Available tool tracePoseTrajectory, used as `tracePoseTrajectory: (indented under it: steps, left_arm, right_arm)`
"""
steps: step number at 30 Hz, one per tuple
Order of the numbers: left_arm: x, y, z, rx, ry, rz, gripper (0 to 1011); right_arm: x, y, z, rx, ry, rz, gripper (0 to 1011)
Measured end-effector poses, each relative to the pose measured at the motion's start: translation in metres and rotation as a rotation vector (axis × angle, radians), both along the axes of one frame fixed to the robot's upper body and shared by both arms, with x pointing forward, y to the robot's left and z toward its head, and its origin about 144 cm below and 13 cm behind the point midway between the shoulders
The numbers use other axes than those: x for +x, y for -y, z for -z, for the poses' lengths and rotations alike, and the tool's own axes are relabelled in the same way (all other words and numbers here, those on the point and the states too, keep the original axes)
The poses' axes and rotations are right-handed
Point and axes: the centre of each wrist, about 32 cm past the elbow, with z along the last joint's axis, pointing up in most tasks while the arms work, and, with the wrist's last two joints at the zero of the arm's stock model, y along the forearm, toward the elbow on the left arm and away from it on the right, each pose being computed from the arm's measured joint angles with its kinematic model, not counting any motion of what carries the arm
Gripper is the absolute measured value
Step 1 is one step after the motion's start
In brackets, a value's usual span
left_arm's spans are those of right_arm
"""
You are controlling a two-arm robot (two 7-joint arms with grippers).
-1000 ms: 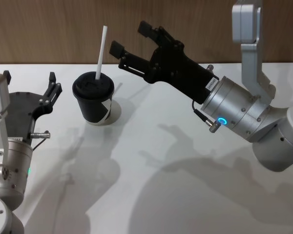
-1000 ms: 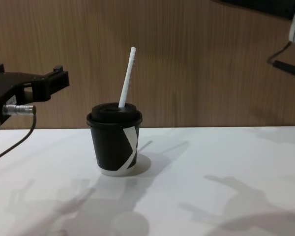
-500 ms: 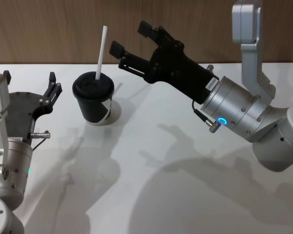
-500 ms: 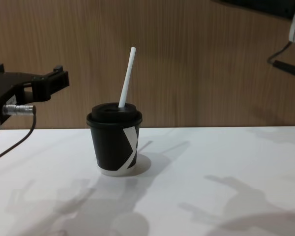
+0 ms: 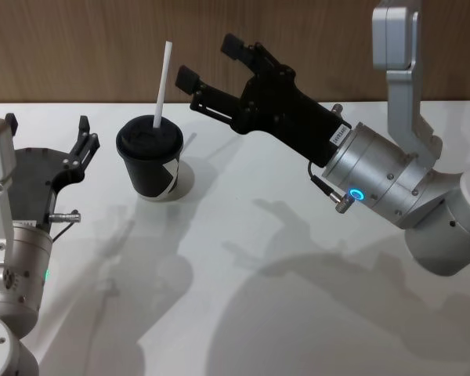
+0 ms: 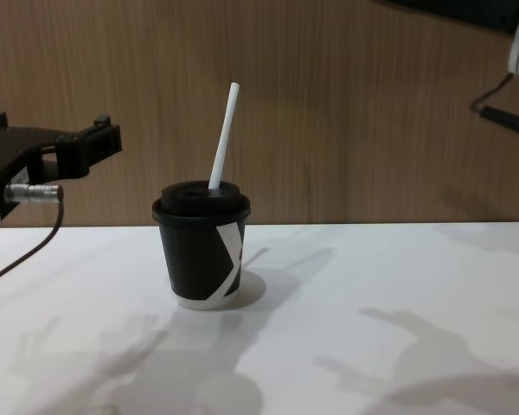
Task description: Pick up the straw with one hand, pass it to the other hand, and insert it into the cup.
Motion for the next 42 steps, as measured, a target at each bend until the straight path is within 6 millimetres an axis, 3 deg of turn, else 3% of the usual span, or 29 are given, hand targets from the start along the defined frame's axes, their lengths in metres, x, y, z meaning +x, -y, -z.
tracePoseTrajectory:
  steps: [42]
  left_arm:
    - [0.0000, 0.0000, 0.0000, 0.000, 0.000, 0.000, 1003]
  right_arm:
    - [0.0000, 0.0000, 0.0000, 0.000, 0.000, 0.000, 1001]
